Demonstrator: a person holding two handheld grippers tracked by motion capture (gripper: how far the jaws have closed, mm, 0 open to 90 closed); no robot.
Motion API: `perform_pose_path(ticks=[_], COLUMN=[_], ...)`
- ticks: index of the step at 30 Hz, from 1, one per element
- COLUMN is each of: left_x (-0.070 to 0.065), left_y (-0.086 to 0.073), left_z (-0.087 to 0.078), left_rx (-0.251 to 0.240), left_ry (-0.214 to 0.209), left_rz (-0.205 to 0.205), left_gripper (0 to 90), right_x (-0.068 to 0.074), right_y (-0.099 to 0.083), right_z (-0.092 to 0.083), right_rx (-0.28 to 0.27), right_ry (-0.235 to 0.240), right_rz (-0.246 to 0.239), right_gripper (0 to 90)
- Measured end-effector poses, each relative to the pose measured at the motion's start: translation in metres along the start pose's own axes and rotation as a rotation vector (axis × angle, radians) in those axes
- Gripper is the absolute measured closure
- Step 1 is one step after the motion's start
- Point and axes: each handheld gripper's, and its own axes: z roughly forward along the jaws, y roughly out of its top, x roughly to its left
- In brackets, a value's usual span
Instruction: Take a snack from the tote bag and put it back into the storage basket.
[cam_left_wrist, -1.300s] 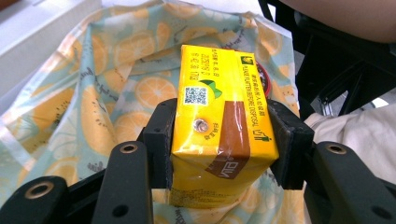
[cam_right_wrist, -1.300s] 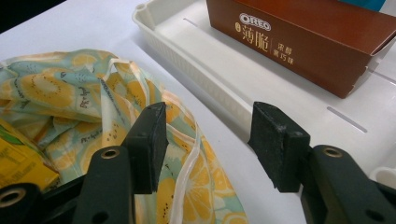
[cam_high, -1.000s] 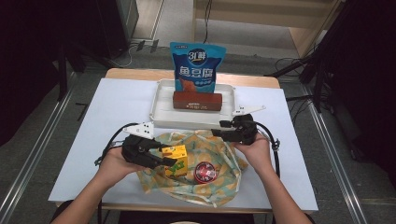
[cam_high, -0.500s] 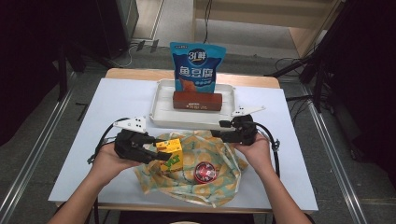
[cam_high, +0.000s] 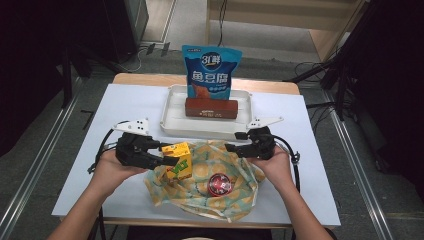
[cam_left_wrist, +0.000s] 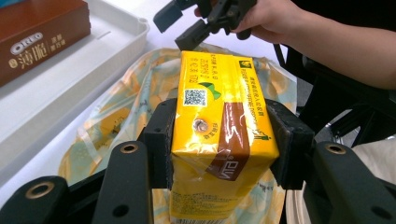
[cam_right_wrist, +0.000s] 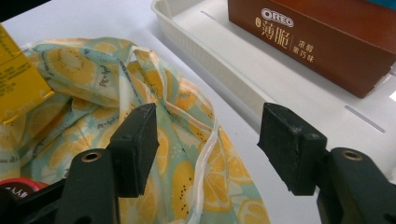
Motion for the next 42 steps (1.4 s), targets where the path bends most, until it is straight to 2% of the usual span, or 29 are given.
perform_pose_path(ticks=[9,20,42], left_x=[0.003,0.009,0.038], left_y=[0.004,0.005,0.010], left_z=[-0.013,-0.030,-0.035], left_rx=[-0.031,-0.061,-0.061], left_ry=[0.018,0.070,0.142], left_rz=[-0.017,-0.040,-0.087], left_gripper=[51.2,51.3,51.4], right_x=[0.004,0.007,0.012], right_y=[0.001,-0.001,-0.003], right_z=[0.002,-0.001,-0.002], right_rx=[-0.003,-0.006,-0.001], right_ry=[0.007,0.010,0.023], right_rz=[-0.009,-0.011,-0.030], right_gripper=[38.1,38.2,38.2])
